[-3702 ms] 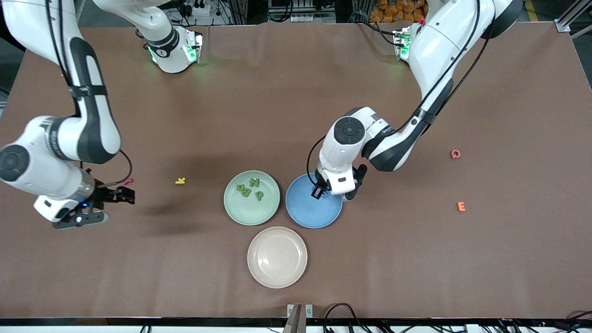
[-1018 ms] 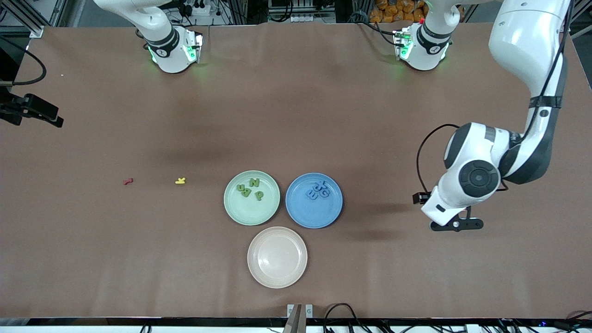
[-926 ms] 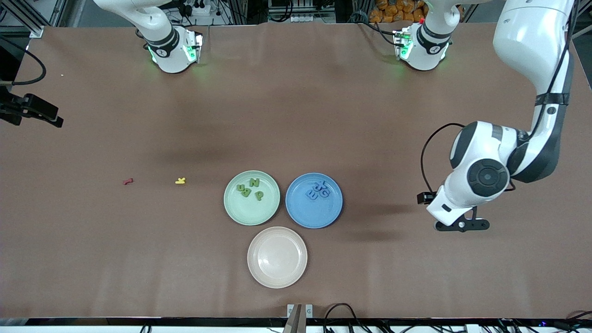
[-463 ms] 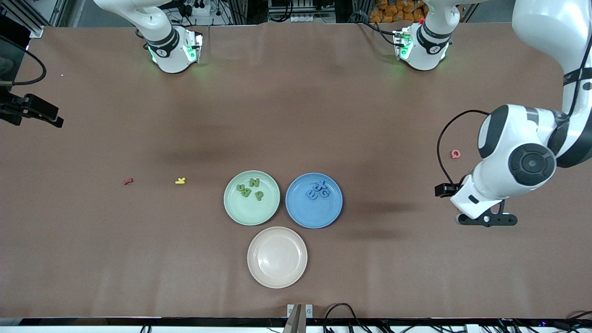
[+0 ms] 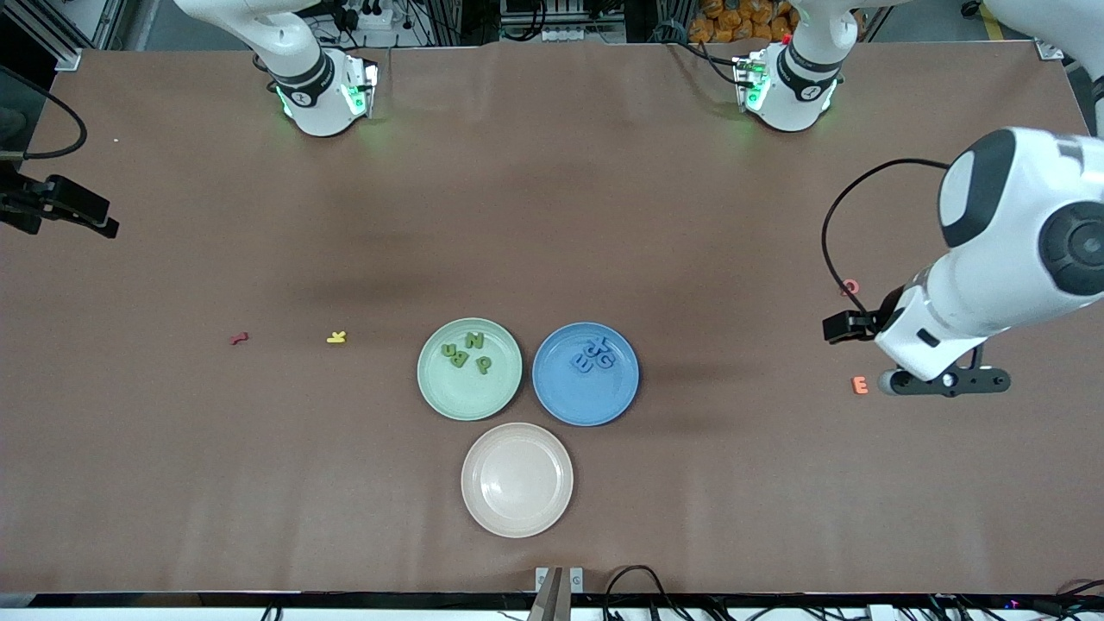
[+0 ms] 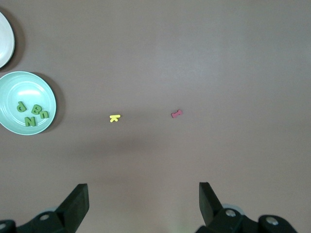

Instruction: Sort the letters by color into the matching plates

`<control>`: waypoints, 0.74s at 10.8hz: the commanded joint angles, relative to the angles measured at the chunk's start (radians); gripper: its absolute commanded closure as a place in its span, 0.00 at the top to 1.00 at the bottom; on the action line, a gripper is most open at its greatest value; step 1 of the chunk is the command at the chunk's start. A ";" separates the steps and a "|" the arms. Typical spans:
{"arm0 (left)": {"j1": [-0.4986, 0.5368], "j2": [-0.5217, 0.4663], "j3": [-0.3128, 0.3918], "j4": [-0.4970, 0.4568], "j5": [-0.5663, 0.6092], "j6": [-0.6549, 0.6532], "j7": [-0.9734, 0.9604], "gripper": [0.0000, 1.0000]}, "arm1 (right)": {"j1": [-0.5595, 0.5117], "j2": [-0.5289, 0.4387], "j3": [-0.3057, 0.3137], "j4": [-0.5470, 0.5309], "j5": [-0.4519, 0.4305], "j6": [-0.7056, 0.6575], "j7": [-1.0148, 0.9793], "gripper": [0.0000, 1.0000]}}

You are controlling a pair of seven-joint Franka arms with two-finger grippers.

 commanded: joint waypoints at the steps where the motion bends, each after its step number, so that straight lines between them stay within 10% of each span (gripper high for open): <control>1: 0.026 -0.088 0.004 0.016 -0.063 -0.036 0.021 1.00 | -0.164 -0.001 0.185 0.008 -0.019 -0.004 0.017 1.00; 8: -0.027 -0.314 0.093 -0.132 -0.117 -0.132 0.062 1.00 | -0.168 0.001 0.192 0.008 -0.025 0.000 0.018 1.00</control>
